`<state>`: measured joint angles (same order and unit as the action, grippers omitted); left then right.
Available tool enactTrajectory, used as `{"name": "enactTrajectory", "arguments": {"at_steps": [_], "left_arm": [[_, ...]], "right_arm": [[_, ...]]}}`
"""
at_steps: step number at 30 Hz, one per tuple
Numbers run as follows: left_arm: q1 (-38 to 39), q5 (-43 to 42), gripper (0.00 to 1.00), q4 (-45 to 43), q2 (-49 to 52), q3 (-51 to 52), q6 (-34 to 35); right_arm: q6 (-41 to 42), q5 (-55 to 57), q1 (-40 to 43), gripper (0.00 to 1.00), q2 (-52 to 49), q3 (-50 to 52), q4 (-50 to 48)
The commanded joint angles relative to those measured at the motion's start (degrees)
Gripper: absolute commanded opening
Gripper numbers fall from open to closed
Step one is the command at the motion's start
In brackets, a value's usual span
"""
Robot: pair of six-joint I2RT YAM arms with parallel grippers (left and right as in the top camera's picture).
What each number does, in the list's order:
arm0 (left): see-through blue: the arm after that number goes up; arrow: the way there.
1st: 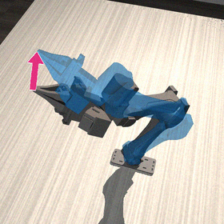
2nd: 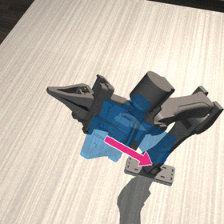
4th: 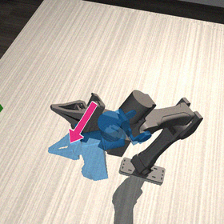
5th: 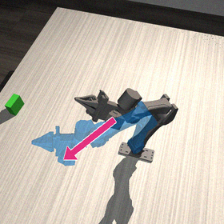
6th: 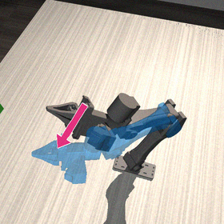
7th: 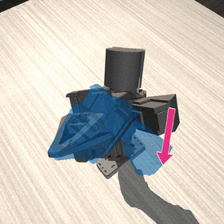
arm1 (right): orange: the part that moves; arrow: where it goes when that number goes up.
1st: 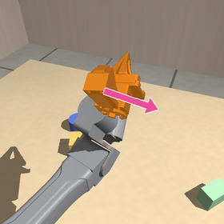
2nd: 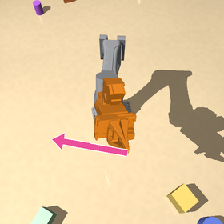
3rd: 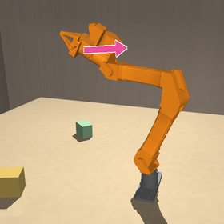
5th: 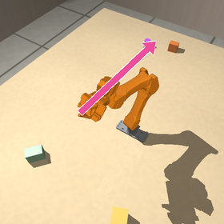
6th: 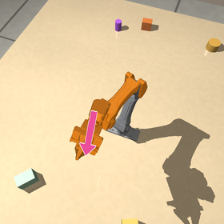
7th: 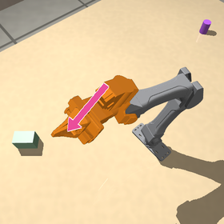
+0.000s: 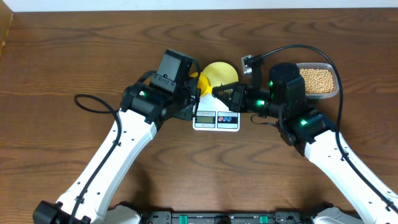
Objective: Scoop item into bowl and weigh 50g on scale
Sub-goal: 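Grasp the scoop handle with the right gripper and release the left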
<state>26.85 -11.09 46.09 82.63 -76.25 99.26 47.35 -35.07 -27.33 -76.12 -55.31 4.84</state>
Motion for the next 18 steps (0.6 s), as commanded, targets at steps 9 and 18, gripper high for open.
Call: {"name": "enactTrajectory", "arguments": {"at_steps": [9,18], "left_arm": [[0.1,-0.3,0.52,0.0,0.1,0.1,0.9],[-3.1,-0.2,0.53,-0.2,-0.2,0.1,-13.0]], "right_arm": [[-0.2,1.8,-0.5,0.01,-0.1,-0.9,0.6],[-3.2,5.5,-0.5,0.01,-0.1,-0.9,4.3]]}}
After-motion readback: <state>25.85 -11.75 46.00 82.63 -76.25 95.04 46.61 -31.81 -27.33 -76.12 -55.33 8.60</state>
